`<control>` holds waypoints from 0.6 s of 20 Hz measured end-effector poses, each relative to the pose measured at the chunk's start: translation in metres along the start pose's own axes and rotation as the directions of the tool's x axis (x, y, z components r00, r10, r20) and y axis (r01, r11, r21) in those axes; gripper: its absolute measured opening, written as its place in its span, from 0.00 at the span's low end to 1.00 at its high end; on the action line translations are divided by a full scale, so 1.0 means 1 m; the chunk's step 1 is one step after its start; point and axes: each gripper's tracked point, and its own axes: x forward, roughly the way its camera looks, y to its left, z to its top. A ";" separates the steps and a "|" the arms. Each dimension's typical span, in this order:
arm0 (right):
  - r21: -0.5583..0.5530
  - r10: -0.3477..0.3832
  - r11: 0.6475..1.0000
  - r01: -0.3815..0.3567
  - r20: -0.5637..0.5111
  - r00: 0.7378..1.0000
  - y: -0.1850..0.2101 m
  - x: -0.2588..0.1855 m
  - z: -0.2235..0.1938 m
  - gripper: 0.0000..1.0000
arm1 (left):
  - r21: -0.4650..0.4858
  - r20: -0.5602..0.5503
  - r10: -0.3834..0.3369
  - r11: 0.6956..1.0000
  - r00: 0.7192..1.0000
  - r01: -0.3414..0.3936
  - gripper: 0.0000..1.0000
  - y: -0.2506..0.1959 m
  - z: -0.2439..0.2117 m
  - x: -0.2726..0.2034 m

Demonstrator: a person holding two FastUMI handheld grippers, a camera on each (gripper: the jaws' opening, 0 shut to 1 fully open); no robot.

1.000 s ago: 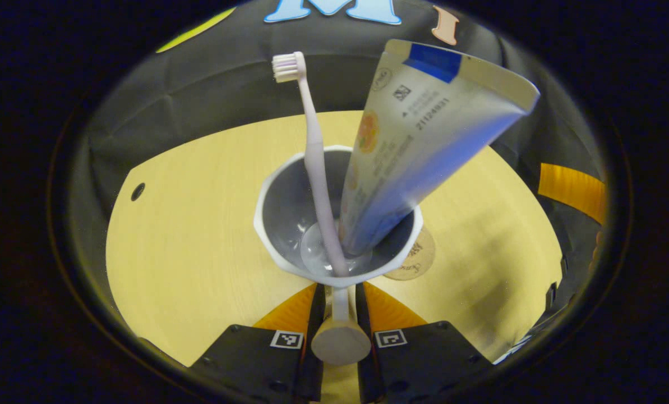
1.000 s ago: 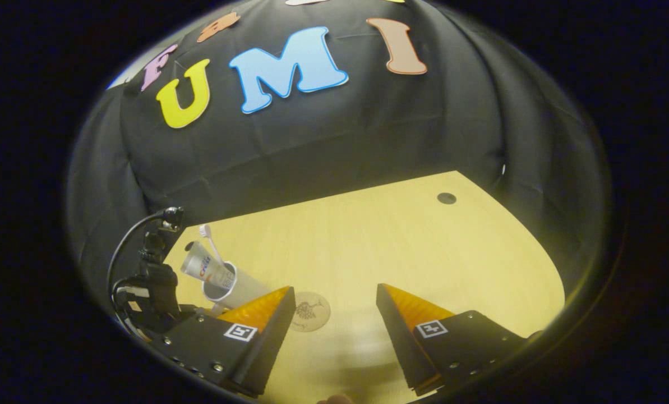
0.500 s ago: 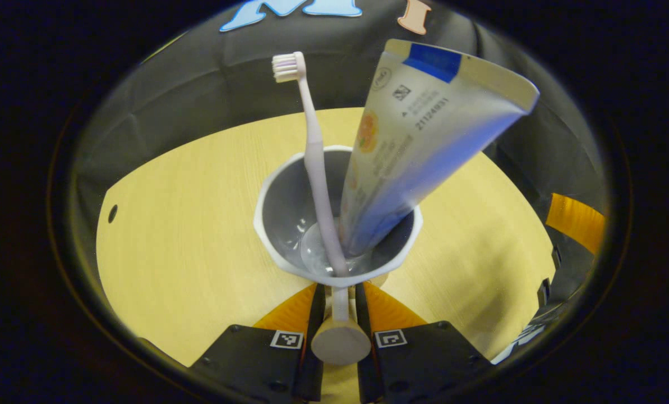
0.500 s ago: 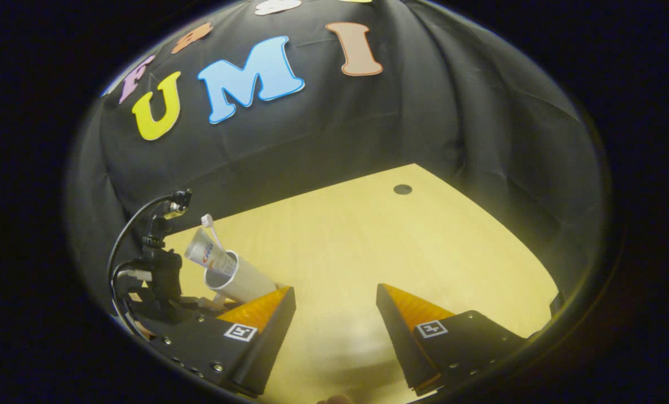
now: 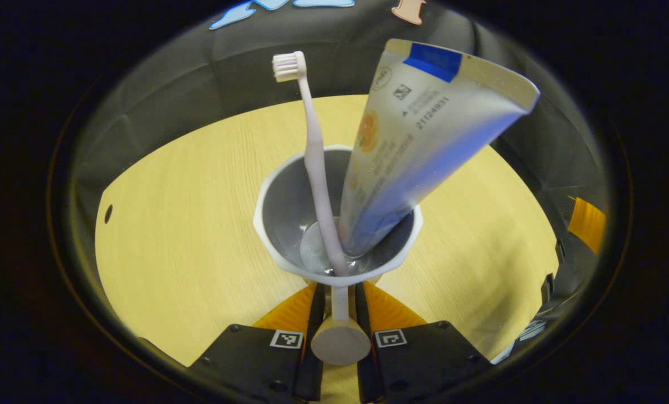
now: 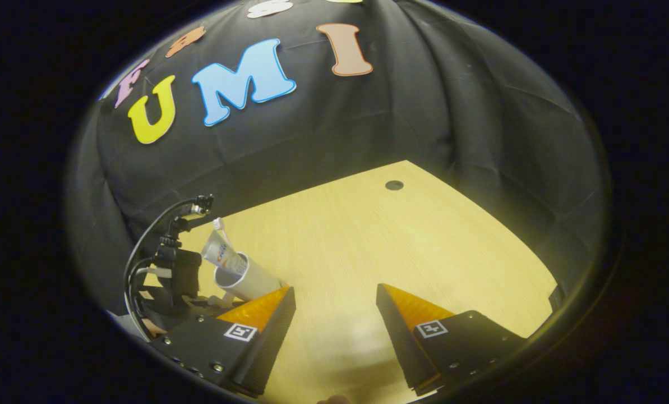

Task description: Put the toothbrush and toothpaste on the desktop into the cup, then pick up the cup and place it on the coaster on the desktop.

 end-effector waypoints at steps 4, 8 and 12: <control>-0.002 0.001 1.000 -0.001 -0.004 1.000 -0.004 -0.006 -0.005 0.87 | 0.020 -0.006 0.024 1.000 1.000 -0.024 0.32 -0.001 -0.005 0.005; -0.007 0.013 1.000 -0.013 -0.008 1.000 -0.002 -0.010 -0.007 0.87 | 0.016 -0.004 0.041 0.999 0.999 -0.041 0.41 -0.006 -0.006 0.006; -0.026 0.027 0.999 -0.028 -0.013 1.000 -0.001 -0.014 -0.009 0.87 | -0.012 0.020 0.044 0.999 0.999 -0.044 0.37 -0.015 -0.005 0.002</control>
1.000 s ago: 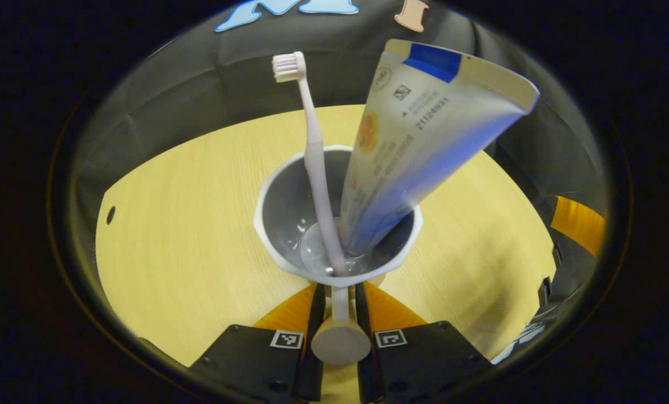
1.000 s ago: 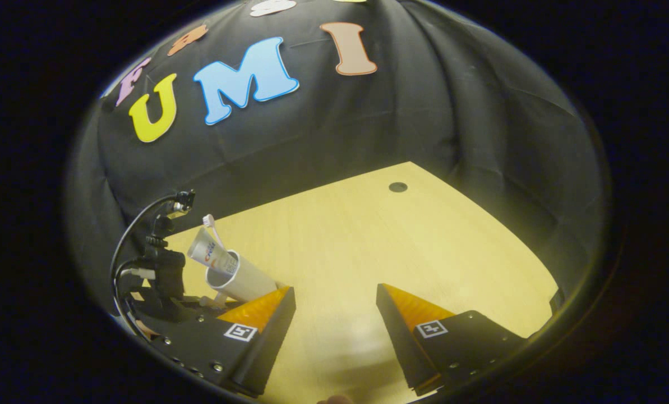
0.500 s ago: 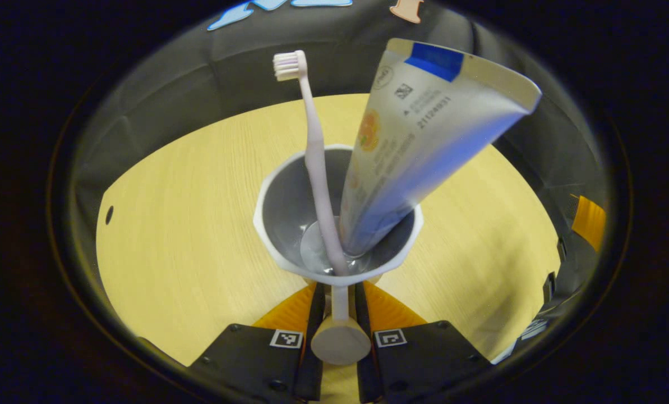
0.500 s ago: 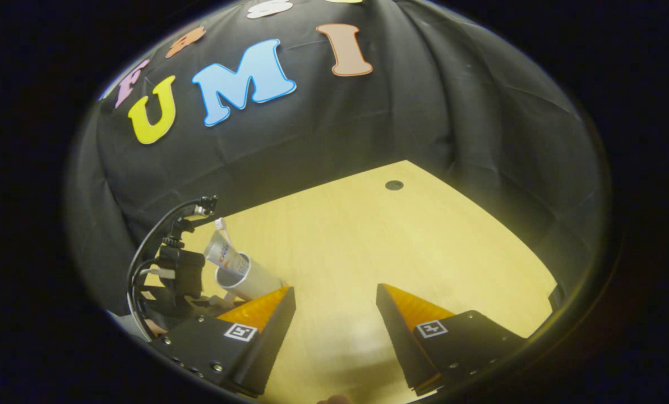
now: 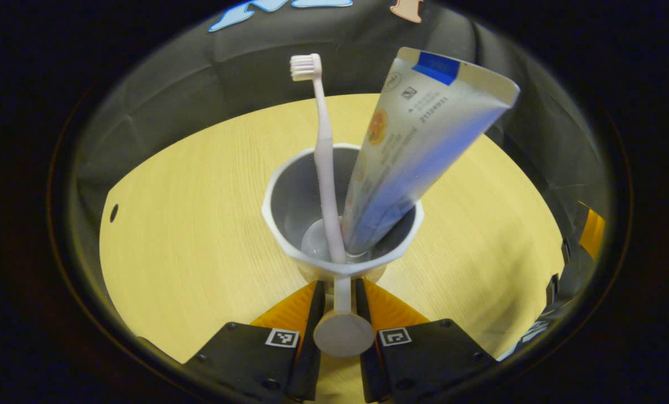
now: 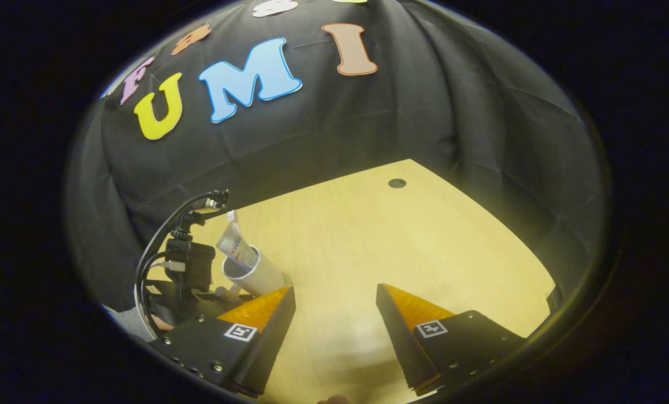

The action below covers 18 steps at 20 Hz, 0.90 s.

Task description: Put the toothbrush and toothpaste on the desktop into the cup, then pick up the cup and place it on the coaster on the desktop.

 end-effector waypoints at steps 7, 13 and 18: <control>-0.043 0.067 0.997 -0.066 0.008 0.998 0.013 -0.005 0.005 0.87 | -0.083 0.110 0.011 0.997 0.994 -0.002 0.71 -0.004 0.002 -0.035; -0.169 0.122 0.979 -0.113 0.044 0.992 0.026 -0.015 0.012 0.87 | -0.178 0.259 0.091 0.983 0.961 -0.045 0.93 -0.001 0.008 -0.094; -0.279 0.174 0.950 -0.138 0.107 0.979 0.040 -0.032 0.025 0.87 | -0.236 0.401 0.176 0.968 0.899 -0.085 1.00 0.005 0.015 -0.144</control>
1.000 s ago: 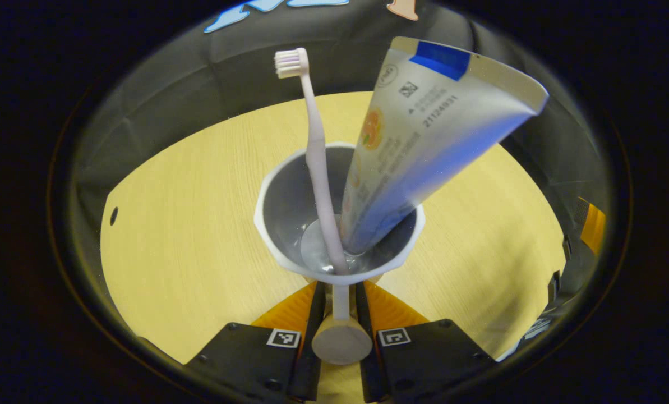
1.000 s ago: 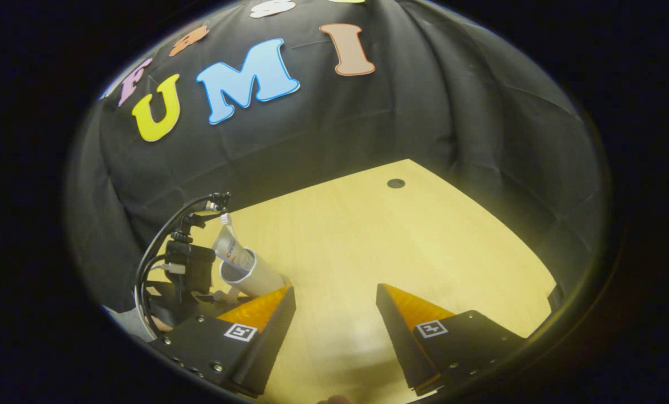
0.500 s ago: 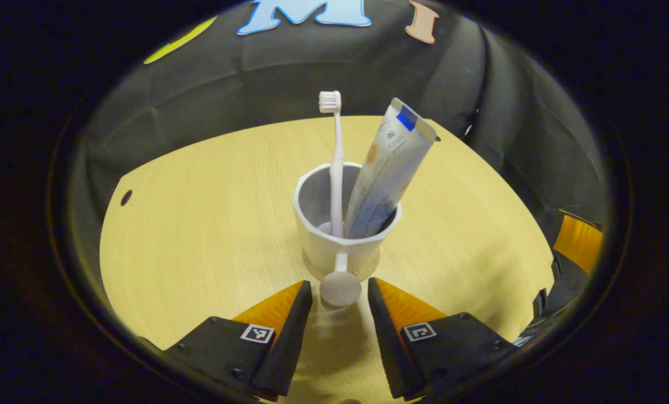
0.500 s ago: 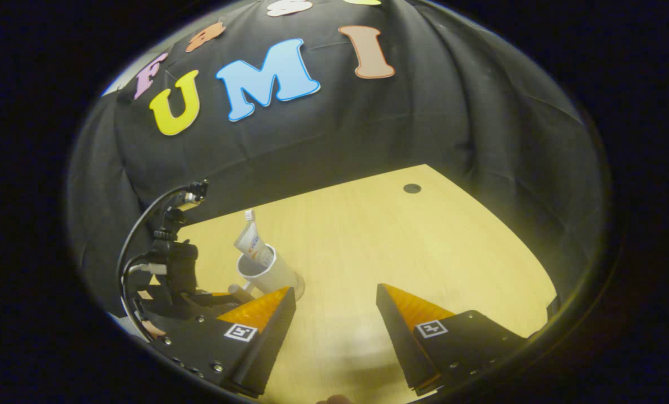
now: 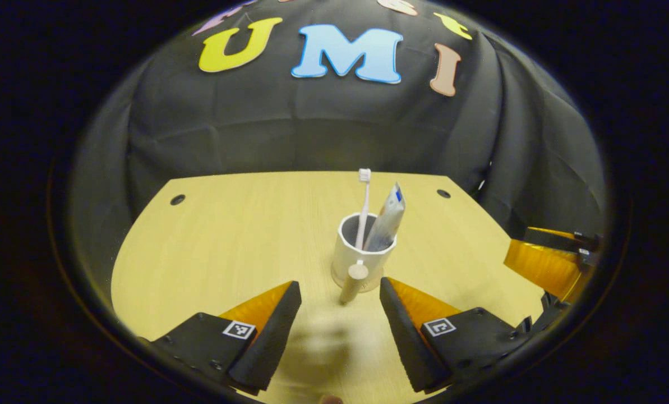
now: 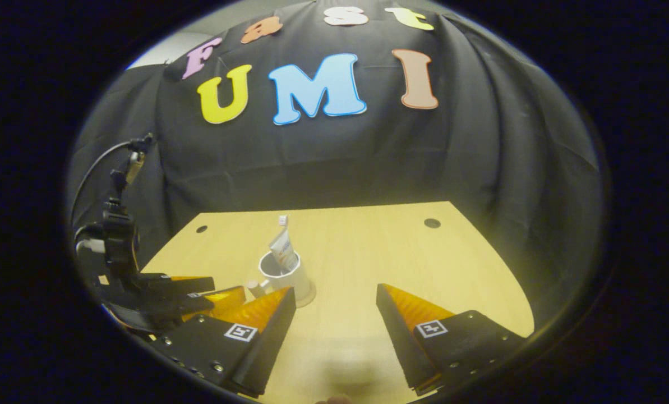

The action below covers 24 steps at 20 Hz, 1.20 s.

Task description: Put the toothbrush and toothpaste on the desktop into the cup, then pick up the cup and place it on the coaster on the desktop.

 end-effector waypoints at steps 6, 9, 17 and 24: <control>-0.027 0.028 0.999 -0.026 0.088 0.996 0.017 -0.015 0.019 0.87 | 0.004 0.181 0.063 0.998 0.982 -0.065 0.93 0.014 0.032 -0.057; -0.043 0.025 0.999 -0.020 0.118 0.993 0.025 -0.024 0.023 0.87 | -0.003 0.255 0.073 0.997 0.964 -0.075 0.93 0.020 0.045 -0.080; -0.068 0.010 0.998 0.003 0.192 0.981 0.046 -0.039 0.028 0.87 | 0.068 0.386 0.073 0.992 0.920 -0.107 0.93 0.031 0.063 -0.116; -0.067 -0.049 0.996 0.066 0.228 0.973 0.053 -0.054 0.024 0.87 | 0.079 0.427 0.035 0.994 0.904 -0.076 0.87 0.039 0.067 -0.124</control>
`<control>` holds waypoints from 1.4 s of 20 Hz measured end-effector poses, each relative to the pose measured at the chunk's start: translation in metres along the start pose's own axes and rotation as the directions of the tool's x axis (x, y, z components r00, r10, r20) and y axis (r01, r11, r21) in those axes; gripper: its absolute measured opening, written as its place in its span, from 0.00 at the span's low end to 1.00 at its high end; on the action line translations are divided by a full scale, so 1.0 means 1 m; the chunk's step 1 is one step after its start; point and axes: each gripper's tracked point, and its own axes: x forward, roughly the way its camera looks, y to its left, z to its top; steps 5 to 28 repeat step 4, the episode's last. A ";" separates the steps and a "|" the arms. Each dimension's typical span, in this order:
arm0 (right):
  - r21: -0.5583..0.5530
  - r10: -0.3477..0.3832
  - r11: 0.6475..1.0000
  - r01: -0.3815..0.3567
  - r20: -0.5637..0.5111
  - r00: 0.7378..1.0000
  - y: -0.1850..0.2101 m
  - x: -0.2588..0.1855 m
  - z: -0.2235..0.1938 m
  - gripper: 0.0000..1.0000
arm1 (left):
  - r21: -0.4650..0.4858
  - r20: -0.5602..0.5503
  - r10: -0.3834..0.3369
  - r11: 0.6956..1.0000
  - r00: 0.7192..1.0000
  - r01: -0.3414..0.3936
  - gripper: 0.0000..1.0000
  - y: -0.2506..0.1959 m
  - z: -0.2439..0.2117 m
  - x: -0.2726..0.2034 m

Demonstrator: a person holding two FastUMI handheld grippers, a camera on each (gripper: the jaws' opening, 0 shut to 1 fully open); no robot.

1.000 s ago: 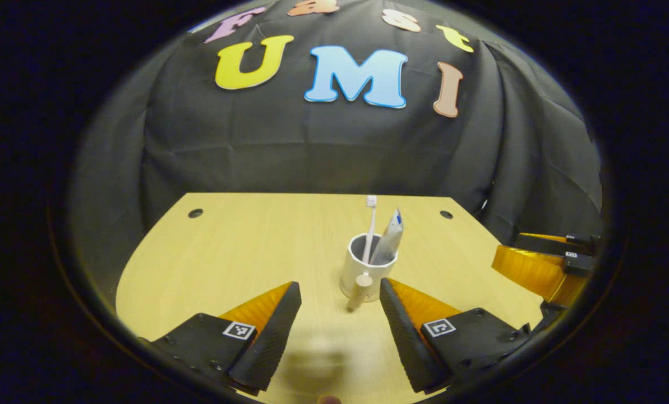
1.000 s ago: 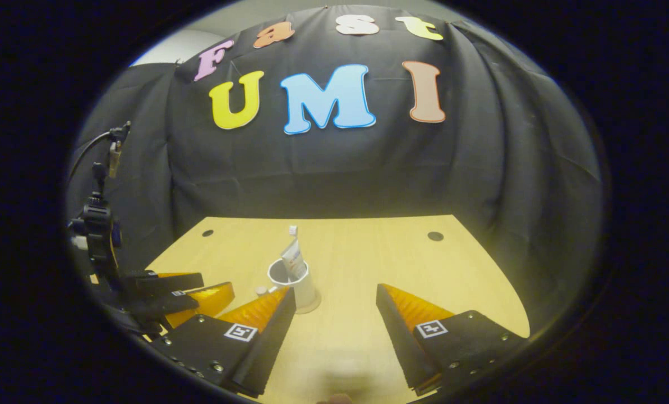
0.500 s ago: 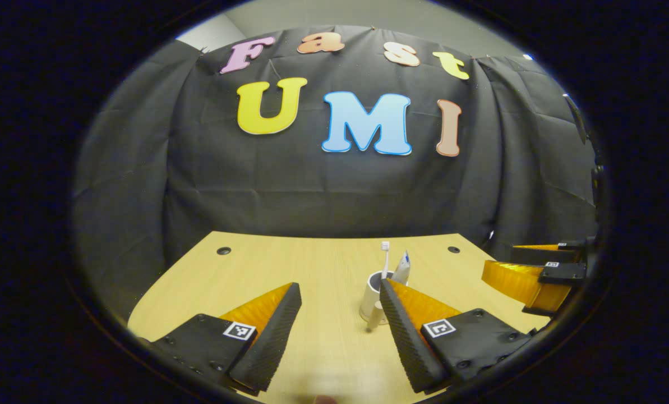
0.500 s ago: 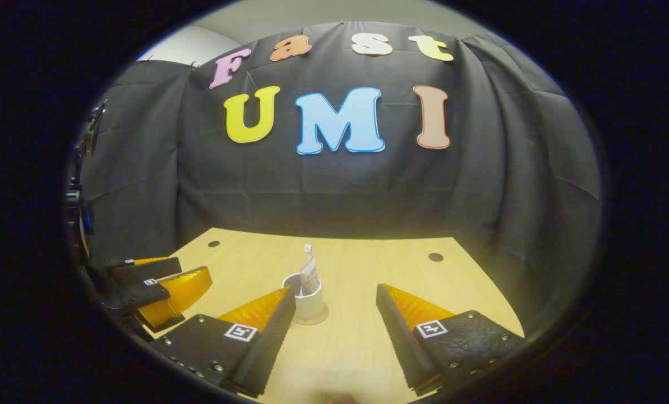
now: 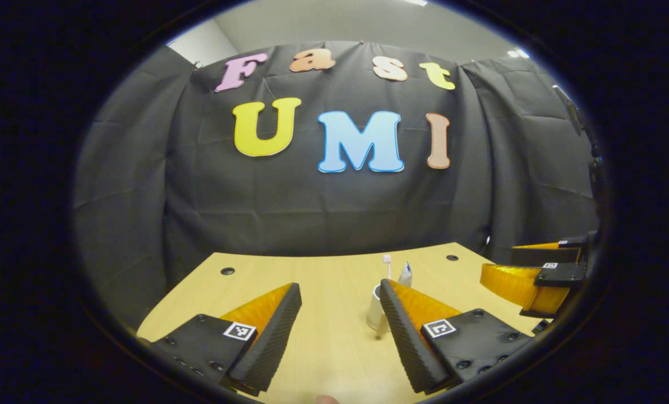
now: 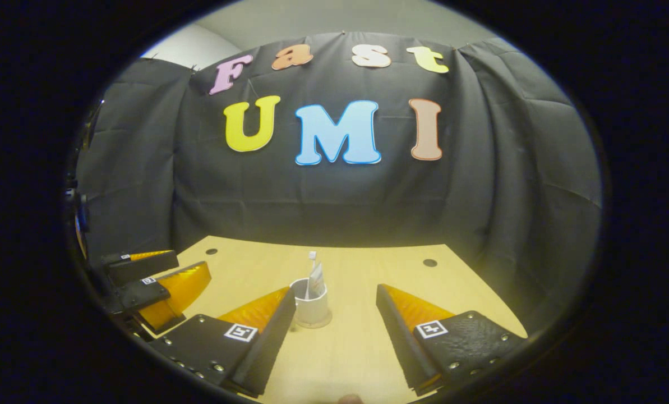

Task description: Put the toothbrush and toothpaste on the desktop into the cup, then pick up the cup and place it on the coaster on the desktop.

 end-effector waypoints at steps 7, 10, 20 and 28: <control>-0.007 -0.045 0.999 0.045 0.017 0.999 -0.002 -0.005 0.005 0.87 | -0.047 -0.005 -0.004 0.999 1.000 0.004 0.99 0.012 -0.002 0.002; -0.007 -0.045 0.999 0.045 0.017 0.999 -0.002 -0.005 0.005 0.87 | -0.047 -0.005 -0.004 0.999 1.000 0.004 0.99 0.012 -0.002 0.002; -0.007 -0.045 0.999 0.045 0.017 0.999 -0.002 -0.005 0.005 0.87 | -0.047 -0.005 -0.004 0.999 1.000 0.004 0.99 0.012 -0.002 0.002; -0.007 -0.045 0.999 0.045 0.017 0.999 -0.002 -0.005 0.005 0.87 | -0.047 -0.005 -0.004 0.999 1.000 0.004 0.99 0.012 -0.002 0.002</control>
